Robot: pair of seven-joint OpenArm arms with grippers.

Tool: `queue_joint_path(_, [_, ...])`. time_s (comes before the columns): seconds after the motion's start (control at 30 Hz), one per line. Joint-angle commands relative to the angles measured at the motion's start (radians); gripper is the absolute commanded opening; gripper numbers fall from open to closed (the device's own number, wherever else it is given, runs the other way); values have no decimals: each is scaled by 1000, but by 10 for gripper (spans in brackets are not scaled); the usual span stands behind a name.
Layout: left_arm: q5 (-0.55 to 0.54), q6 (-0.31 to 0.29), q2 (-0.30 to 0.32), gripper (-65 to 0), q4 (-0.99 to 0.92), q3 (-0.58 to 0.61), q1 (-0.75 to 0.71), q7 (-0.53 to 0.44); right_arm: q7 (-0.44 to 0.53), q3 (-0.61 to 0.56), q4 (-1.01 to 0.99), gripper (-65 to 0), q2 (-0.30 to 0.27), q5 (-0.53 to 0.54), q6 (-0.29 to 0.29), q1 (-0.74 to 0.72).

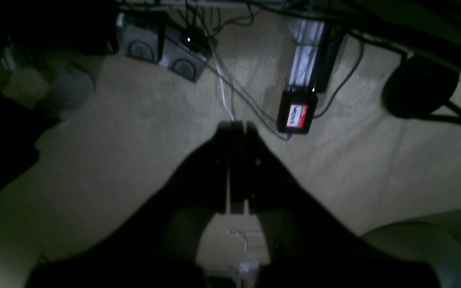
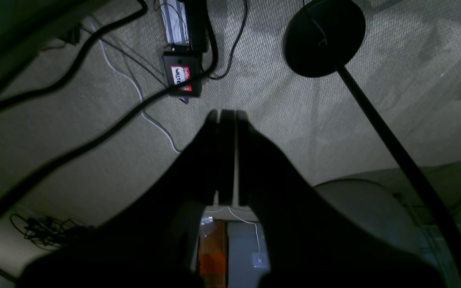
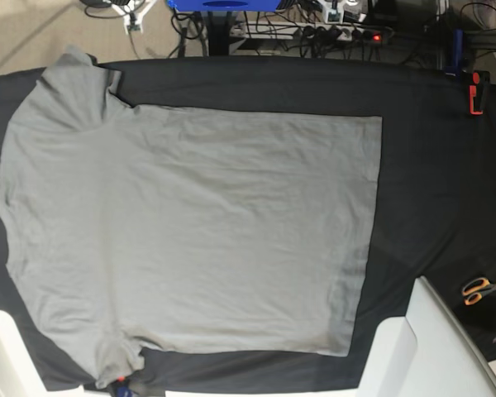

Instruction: Fold the T-shirt properly

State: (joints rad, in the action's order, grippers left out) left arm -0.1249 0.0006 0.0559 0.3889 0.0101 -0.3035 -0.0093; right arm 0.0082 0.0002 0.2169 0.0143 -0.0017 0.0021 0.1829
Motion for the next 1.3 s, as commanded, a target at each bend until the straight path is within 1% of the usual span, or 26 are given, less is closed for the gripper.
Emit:
queue_joint_path(0.0, [0,5,3,-650,6,1,-10,1,-4,-1,20,-648,-1,-1,6,20])
queue_joint_path(0.2, [0,5,3,-650,6,1,-15,2,-7,-1,92,-648,-1,-1,5,69])
queue_joint_path(0.3, [0,5,3,-650,8,1,-18,2,-7,4,95,-648,-1,2,5,73])
queue_joint_path(0.37, [0,5,5,-650,26,-5,-46,1,-7,4,126,-650,-1,2,5,103])
queue_joint_path(0.4, [-2,5,15,-650,58,-5,-64,1,-7,4,160,-650,-1,2,3,125])
queue_joint_path(0.53, [-8,5,58,-650,338,-9,-224,1,-9,4,421,-650,-3,2,0,297])
queue_joint_path(0.6, [-9,5,80,-650,477,-11,-303,1,-35,5,586,-650,-4,2,0,392])
queue_joint_path(0.67, [-9,5,103,-650,589,-12,-363,1,-113,21,744,-650,-6,2,0,458])
queue_joint_path(0.73, [-11,5,118,-650,689,-12,-412,2,-208,76,904,-650,-6,2,0,519])
queue_joint_path(0.8, [-12,5,132,-650,781,-17,-463,2,-276,113,1039,-650,2,2,0,564])
queue_joint_path(0.87, [-12,5,135,-650,887,-65,-515,2,-316,146,1174,-650,3,2,2,616])
queue_joint_path(0.93, [-12,5,129,-650,1008,-126,-560,2,-331,172,1303,-650,5,2,3,660])
queue_joint_path(1.07, [-12,5,132,-650,1237,-206,-624,2,-339,225,1521,-650,5,6,6,715])
queue_joint_path(1.1, [-12,5,134,-650,1278,-226,-624,9,-337,237,1564,-645,5,18,14,715])
queue_joint_path(1.13, [-12,5,135,-650,1317,-250,-623,12,-337,251,1610,-644,5,56,39,714])
queue_joint_path(1.17, [-12,5,137,-650,1347,-272,-618,12,-337,263,1642,-642,5,111,75,712])
queue_joint_path(1.2, [-12,5,137,-650,1373,-295,-613,13,-337,280,1674,-641,-1,190,128,699])
queue_joint_path(1.27, [-17,3,137,-650,1424,-327,-586,13,-351,346,1705,-626,-4,346,253,648])
